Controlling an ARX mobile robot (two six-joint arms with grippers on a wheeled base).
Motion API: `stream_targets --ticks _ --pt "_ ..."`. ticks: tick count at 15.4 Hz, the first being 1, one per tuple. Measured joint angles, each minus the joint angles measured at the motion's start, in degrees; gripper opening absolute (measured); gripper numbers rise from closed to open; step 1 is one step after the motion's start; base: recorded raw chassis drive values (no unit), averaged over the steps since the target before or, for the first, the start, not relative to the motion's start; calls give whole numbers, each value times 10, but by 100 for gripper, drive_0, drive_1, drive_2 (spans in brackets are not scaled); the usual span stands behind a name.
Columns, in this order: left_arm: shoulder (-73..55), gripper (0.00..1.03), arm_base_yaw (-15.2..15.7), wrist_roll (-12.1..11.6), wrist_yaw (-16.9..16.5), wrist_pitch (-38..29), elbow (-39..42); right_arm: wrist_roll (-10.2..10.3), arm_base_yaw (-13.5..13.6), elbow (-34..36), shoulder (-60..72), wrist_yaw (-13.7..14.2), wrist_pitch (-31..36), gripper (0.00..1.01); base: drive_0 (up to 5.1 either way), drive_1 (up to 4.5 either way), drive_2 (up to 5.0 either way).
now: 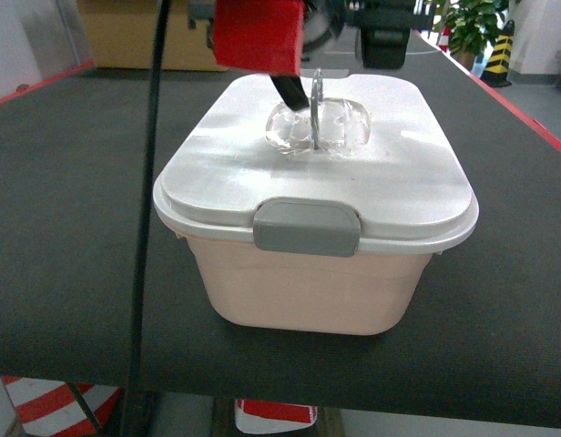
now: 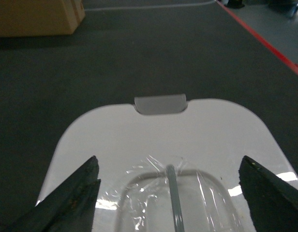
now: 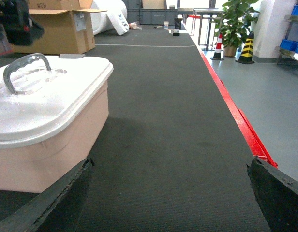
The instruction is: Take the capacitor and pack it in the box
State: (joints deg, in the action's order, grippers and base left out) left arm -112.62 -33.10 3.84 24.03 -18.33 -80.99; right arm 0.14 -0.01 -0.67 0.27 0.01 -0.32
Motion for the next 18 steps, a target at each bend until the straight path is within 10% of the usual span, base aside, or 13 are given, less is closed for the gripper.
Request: stream_targets --ticks 2,8,11,13,18 --pt "60 99 36 -19 -30 -43 39 0 0 0 0 0 0 98 0 0 0" --pt "337 98 216 -55 -233 -183 359 0 0 0 0 0 0 98 0 0 0" --pt "377 98 242 -54 -245 -184 408 0 0 0 0 0 0 98 0 0 0" --pt "399 81 233 -49 -172 -180 440 0 0 0 0 0 1 98 0 0 0" --pt "520 20 276 -41 -188 -229 622 0 0 0 0 0 0 98 0 0 0"
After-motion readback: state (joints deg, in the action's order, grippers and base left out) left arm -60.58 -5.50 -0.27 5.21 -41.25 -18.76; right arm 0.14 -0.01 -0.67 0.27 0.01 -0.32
